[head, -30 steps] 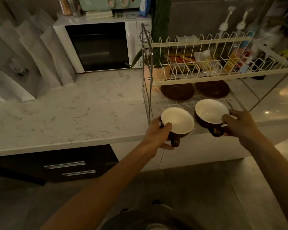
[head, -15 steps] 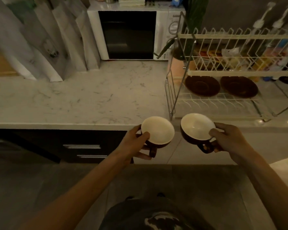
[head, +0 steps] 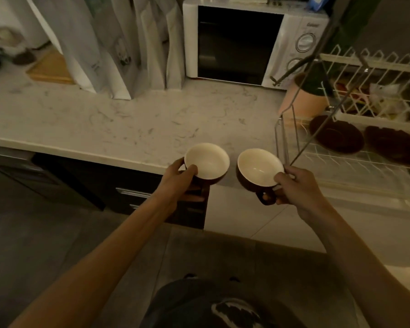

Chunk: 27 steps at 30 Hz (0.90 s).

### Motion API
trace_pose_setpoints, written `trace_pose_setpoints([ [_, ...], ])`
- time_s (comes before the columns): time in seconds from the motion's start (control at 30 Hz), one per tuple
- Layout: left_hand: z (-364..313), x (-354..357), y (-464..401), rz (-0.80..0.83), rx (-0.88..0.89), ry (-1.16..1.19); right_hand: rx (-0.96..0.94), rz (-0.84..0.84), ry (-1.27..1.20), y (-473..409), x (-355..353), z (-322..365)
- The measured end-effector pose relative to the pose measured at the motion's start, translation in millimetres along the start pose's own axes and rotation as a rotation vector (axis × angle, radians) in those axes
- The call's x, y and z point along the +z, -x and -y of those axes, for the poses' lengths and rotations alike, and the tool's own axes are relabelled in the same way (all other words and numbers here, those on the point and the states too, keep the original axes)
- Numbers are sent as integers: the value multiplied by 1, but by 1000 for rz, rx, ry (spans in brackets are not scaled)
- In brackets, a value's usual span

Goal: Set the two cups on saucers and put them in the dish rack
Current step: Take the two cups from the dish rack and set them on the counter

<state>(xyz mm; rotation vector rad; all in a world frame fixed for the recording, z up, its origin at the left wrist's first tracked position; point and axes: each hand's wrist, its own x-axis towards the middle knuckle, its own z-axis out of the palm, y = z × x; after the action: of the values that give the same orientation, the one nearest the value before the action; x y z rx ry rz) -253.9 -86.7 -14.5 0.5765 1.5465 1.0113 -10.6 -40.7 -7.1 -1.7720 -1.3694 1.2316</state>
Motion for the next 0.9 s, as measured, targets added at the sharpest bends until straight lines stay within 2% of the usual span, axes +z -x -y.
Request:
trace_pose_setpoints([
  [0.43, -48, -59, -76, -129, 51, 44, -30, -20, -142, -78, 106, 54],
  [0.9, -100, -110, -168, -154, 27, 78, 51, -70, -208, -154, 197, 112],
])
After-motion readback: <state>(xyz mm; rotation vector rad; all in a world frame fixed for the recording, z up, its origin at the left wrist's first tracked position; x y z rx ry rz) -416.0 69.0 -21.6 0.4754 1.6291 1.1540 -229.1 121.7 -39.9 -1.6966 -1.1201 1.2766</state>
